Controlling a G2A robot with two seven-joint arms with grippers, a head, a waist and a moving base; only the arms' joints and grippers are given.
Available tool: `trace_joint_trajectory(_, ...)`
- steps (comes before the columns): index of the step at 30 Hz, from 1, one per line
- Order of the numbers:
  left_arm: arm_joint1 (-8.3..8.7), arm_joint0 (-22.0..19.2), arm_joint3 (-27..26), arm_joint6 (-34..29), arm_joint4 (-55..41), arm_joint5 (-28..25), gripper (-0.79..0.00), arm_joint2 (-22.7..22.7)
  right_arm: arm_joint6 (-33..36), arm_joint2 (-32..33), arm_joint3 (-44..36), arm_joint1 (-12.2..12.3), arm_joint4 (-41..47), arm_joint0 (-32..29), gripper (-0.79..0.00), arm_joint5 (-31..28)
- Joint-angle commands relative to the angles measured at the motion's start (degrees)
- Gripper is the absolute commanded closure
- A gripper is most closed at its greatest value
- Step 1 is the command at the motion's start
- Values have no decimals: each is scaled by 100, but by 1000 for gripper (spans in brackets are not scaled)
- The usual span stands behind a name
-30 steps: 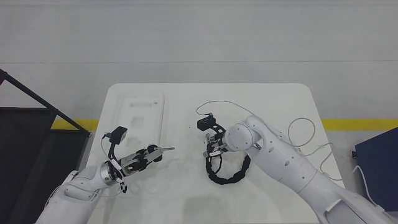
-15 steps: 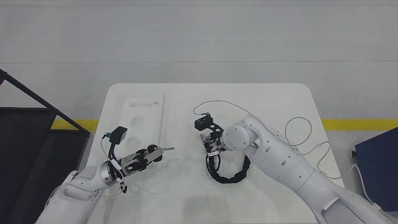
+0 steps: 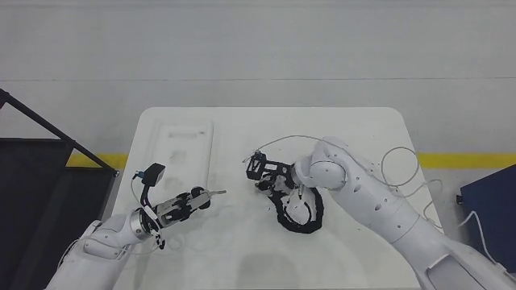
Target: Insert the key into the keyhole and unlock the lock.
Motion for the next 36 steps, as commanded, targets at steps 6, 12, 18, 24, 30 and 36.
trace_joint_trajectory(6, 0, 0, 0, 0, 0, 0, 0, 0, -1088, 296, 366, 186, 1138, -338, 0, -1707)
trace_joint_trajectory(12, 0, 0, 0, 0, 0, 0, 0, 0, -1371, 144, 557, 368, 2091, -318, 0, -1990)
trace_joint_trajectory(18, 0, 0, 0, 0, 0, 0, 0, 0, -876, 193, 517, 498, 1619, -308, 0, -700)
trace_joint_trajectory(24, 0, 0, 0, 0, 0, 0, 0, 0, -126, 230, -351, 574, 2257, -733, -656, 1253)
trace_joint_trajectory(30, 0, 0, 0, 0, 0, 0, 0, 0, 446, 201, -1132, 635, 2213, -974, -785, 2335)
trace_joint_trajectory(36, 0, 0, 0, 0, 0, 0, 0, 0, 573, -41, -1294, 553, 2095, -917, -785, 2688)
